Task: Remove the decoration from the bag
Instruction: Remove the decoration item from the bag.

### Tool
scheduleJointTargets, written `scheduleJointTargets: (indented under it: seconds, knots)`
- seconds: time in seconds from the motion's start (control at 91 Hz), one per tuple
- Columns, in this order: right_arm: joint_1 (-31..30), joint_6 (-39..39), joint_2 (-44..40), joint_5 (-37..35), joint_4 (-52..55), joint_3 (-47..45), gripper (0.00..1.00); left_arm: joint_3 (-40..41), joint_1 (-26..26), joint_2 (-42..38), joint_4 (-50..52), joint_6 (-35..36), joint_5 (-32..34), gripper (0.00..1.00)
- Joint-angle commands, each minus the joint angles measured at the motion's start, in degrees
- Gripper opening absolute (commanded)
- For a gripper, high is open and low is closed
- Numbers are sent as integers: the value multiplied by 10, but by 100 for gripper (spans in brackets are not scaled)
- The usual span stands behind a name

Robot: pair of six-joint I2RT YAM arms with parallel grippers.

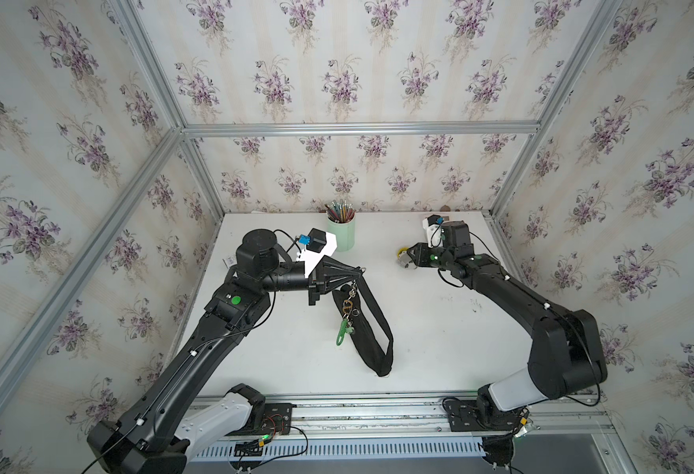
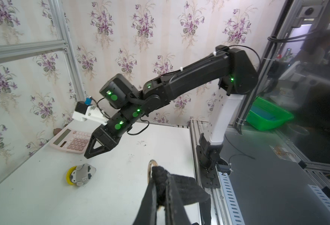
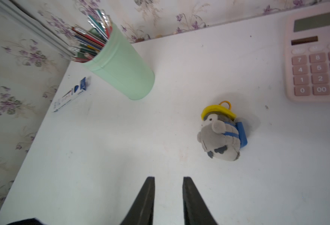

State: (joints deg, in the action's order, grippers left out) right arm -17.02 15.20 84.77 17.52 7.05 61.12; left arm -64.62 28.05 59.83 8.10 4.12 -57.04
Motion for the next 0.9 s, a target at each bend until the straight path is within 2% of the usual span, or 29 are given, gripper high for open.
scheduleJointTargets:
  seconds: [0.0,0.209,0.374,0.747,0.89]
  knots:
    - [-3,-18,-58,91,-76,-24,32,-4,0,0,-50,-34,58,0]
    - [-24,-16,-175,212,-182,-77,39,-9,4,8,-90,-72,104,0]
    - [-56,0,-219,266,-242,-92,51,-32,22,21,-82,-99,179,0]
    - [-125,7,-183,292,-296,-58,63,-71,68,38,-60,-132,273,0]
    - [-134,-10,-168,292,-289,-57,67,-70,72,38,-70,-150,270,0]
